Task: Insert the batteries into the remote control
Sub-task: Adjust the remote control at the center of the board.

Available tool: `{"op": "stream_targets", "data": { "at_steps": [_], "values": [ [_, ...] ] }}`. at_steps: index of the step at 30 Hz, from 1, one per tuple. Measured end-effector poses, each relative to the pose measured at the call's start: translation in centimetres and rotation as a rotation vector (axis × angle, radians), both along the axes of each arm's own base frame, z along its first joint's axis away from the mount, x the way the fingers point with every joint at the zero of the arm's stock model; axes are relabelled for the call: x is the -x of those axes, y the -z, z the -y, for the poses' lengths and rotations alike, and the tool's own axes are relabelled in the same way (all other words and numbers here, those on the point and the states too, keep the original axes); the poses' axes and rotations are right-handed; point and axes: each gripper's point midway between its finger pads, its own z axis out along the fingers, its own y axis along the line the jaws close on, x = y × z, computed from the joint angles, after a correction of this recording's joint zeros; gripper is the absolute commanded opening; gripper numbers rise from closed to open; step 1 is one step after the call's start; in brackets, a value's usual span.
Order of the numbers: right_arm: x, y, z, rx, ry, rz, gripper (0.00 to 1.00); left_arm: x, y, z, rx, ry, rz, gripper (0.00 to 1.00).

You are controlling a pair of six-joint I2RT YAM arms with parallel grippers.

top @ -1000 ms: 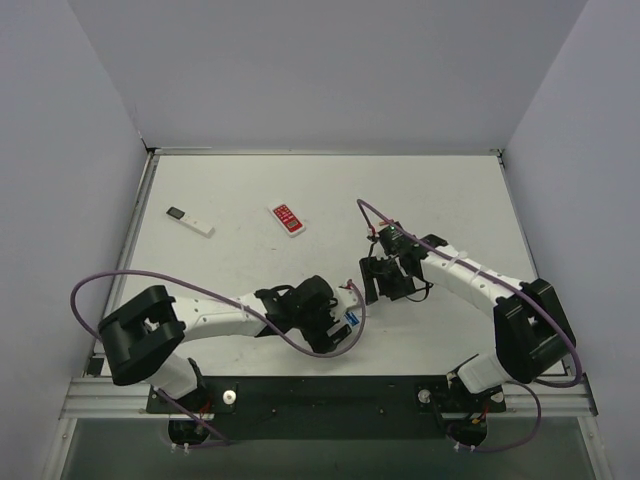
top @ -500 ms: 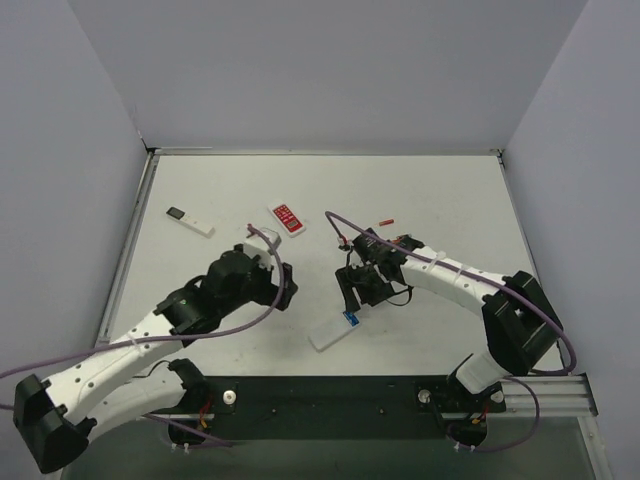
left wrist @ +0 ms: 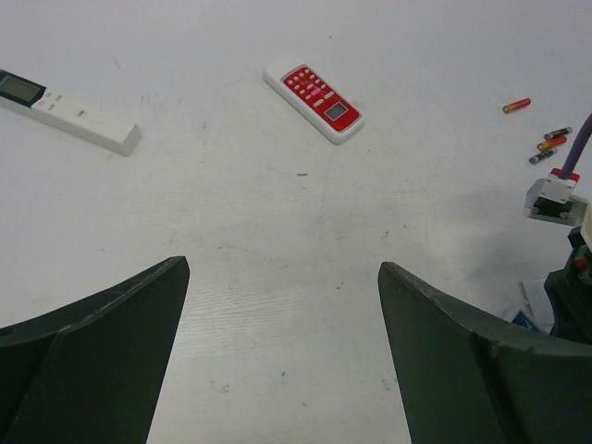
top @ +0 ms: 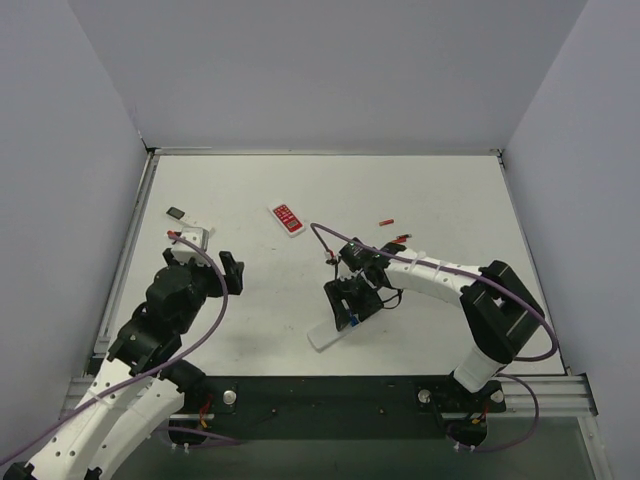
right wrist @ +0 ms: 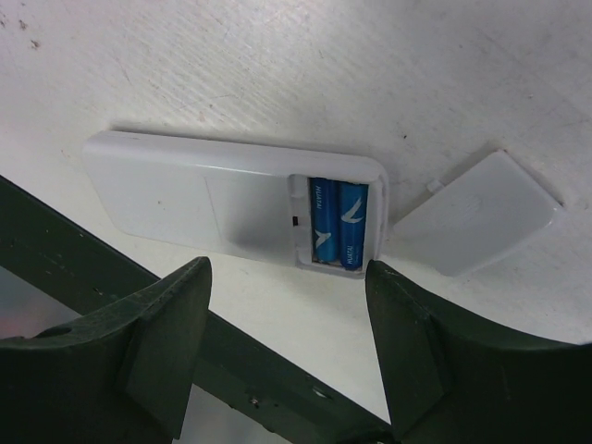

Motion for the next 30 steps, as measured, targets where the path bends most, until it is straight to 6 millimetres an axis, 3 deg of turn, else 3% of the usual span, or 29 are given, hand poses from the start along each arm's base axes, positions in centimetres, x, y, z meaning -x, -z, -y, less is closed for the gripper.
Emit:
{"op": "stream_targets", "data": {
  "at_steps": [3,7,20,25,30],
  "values": [
    [0.5,0.3,-0.2,0.006,-0.012,-0.014,0.63,-0.1,1.3,-0.9,-0.026,-0.031,-0.020,0.94],
    [1.0,0.4,-0.9,0.011,-0.030,-0.023,0.63,-0.3,1.3,-1.6,-0.032,-0.056,-0.015,0.94],
    [3.3,-0.7,-6.6,-0.041,-0.188,-0.030,0.63,-0.7,0.8,-4.7,-0.005,-0.177,0.022,0.93],
    [1.7,-1.8,-4.5,-0.007,-0.304,0.075,0.68,-0.7,0.6,-5.5,0.003,-0.203,0.034,0.93],
    [-3.5,-3.9,0.3,0.070,-0.353,0.257,0.68,-0.8,0.5,-5.9,0.011,-0.217,0.041,0.92]
  ]
}}
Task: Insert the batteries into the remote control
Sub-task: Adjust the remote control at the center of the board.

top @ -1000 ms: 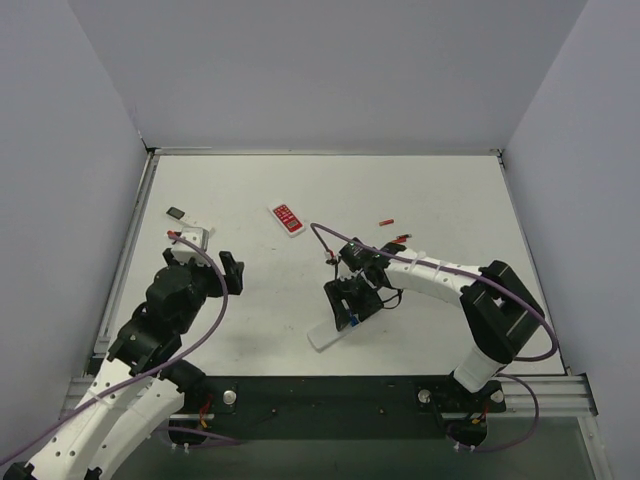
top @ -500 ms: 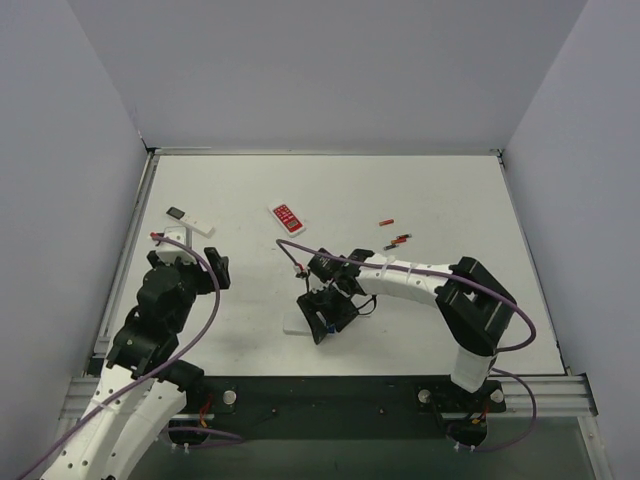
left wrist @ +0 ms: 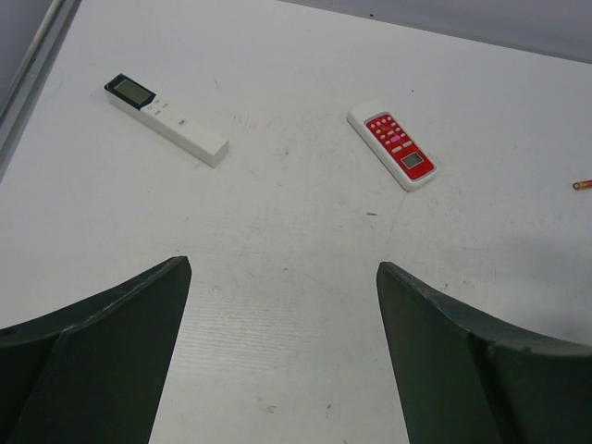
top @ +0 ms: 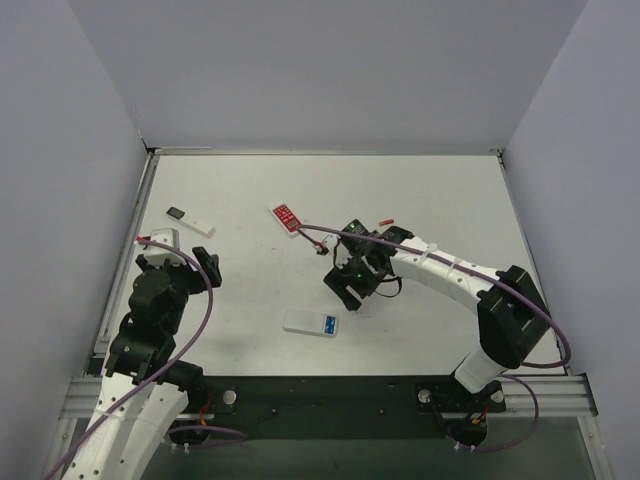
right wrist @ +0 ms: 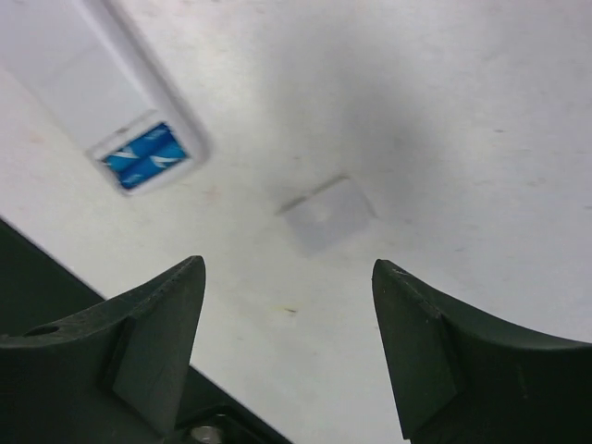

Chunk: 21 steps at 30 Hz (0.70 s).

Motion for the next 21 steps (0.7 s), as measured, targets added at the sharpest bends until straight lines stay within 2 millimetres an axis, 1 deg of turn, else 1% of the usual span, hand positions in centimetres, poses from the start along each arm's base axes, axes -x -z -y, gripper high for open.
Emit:
{"op": "stream_targets", "data": {
  "at_steps": [3,5,8,11,15,21],
  "values": [
    [-2.1,0.2,2.5,0.047,-0.024,0.060,0.66,0.0,0.0,-0.1,0.001,-0.003,0.001,0.92],
    [-2.2,1.1,3.7,0.077,-0.080,0.065,0.63,0.0,0.0,-0.1,0.001,-0.002,0.001,0.92],
    [-1.3,2.5,5.1,0.110,-0.187,0.040,0.63,0.0,0.0,-0.1,0.001,-0.002,0.001,0.92],
    [-0.9,3.2,5.6,0.119,-0.277,0.031,0.62,0.0,0.2,-0.1,0.000,-0.002,-0.001,0.92],
    [-1.0,3.8,5.6,0.118,-0.358,0.043,0.63,0.1,0.3,-0.1,0.000,-0.002,-0.001,0.92],
    [-1.5,4.4,5.5,0.121,-0.423,0.062,0.63,0.1,0.2,-0.1,0.001,-0.002,0.003,0.92]
  ]
}}
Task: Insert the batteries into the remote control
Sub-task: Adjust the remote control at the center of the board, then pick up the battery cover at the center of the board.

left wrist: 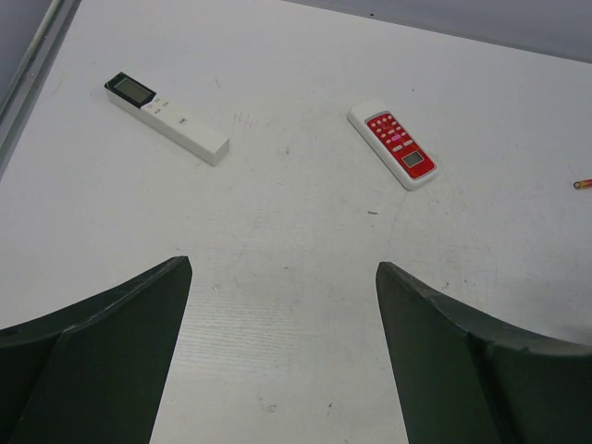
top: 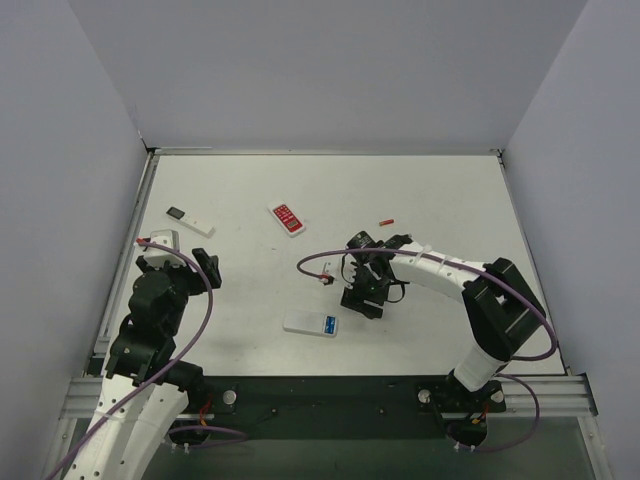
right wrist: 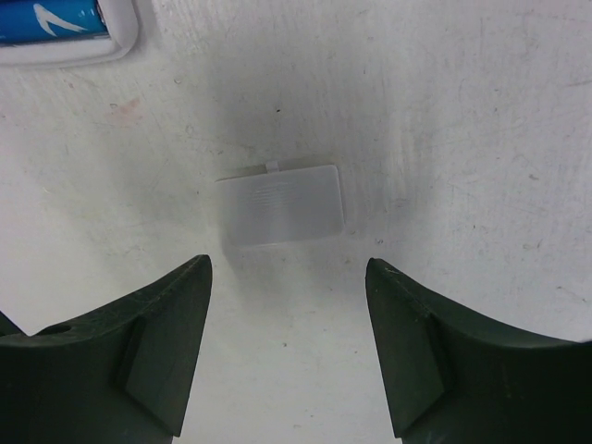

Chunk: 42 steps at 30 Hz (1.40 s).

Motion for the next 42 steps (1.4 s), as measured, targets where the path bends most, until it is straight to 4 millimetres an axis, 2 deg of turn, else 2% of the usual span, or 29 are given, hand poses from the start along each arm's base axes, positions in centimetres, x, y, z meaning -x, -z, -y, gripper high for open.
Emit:
{"op": "stream_targets", "data": {
  "at_steps": [7,19,33,38,42],
  "values": [
    [-0.1,1.8,0.5,0.053,-0.037,-0.022,0.62,0.0,-0.1,0.0,0.000,0.000,0.003,0.91],
    [-0.6,2.0,0.1,0.061,-0.064,0.006,0.57,0.0,-0.1,0.0,0.000,0.001,0.003,0.91],
    [-0.6,1.9,-0.6,0.065,-0.095,0.004,0.55,0.0,0.0,0.0,0.000,0.002,0.001,0.91],
    [-0.4,1.9,-1.2,0.058,-0.113,0.003,0.49,-0.1,0.2,0.1,-0.002,0.005,-0.007,0.91],
    [-0.3,1.9,-1.4,0.055,-0.118,0.000,0.39,-0.1,0.4,0.2,-0.002,0.008,-0.013,0.91]
  ]
}}
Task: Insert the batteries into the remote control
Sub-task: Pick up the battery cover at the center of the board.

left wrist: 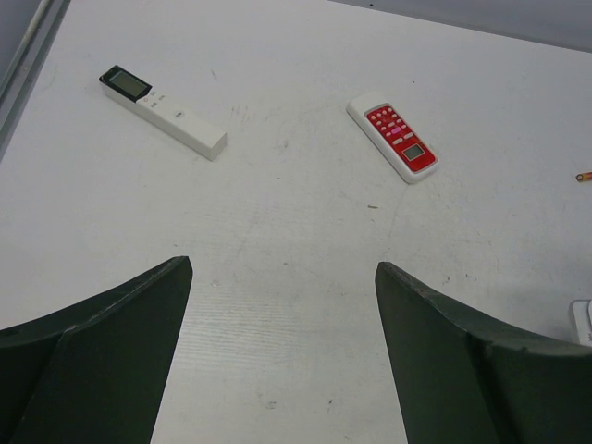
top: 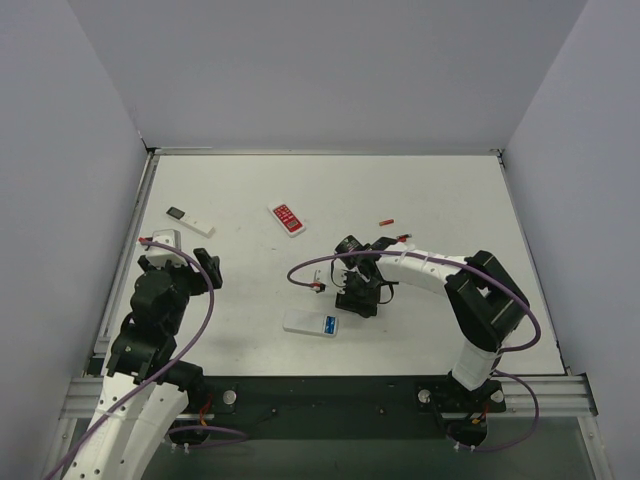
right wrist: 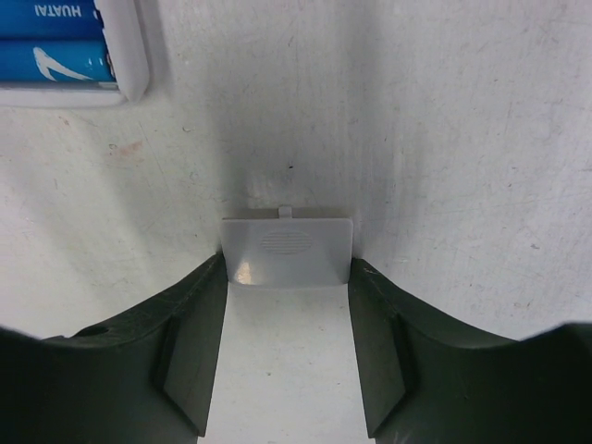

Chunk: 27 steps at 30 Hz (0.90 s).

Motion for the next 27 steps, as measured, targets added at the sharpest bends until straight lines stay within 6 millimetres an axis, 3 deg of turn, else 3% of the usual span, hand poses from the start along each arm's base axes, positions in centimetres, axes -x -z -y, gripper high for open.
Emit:
{"op": "stream_targets", "data": {
  "at_steps": [7,12,21,27],
  "values": [
    [0.2,-0.1,0.0,-0.001,0.016,-0.007,0.24,0.0,0.1,0.0,0.000,0.000,-0.004,0.91],
    [1.4,-0.7,-0.7,-0.017,0.040,-0.027,0.23,-0.1,0.3,0.3,0.015,0.012,-0.013,0.91],
    [3.1,-5.0,-4.0,-0.129,0.068,0.003,0.24,-0.2,2.1,1.8,0.126,0.025,-0.096,0.91],
    [4.1,-5.8,-6.0,-0.147,0.052,-0.004,0.24,0.0,2.6,1.6,0.138,0.012,-0.113,0.91]
  ]
}}
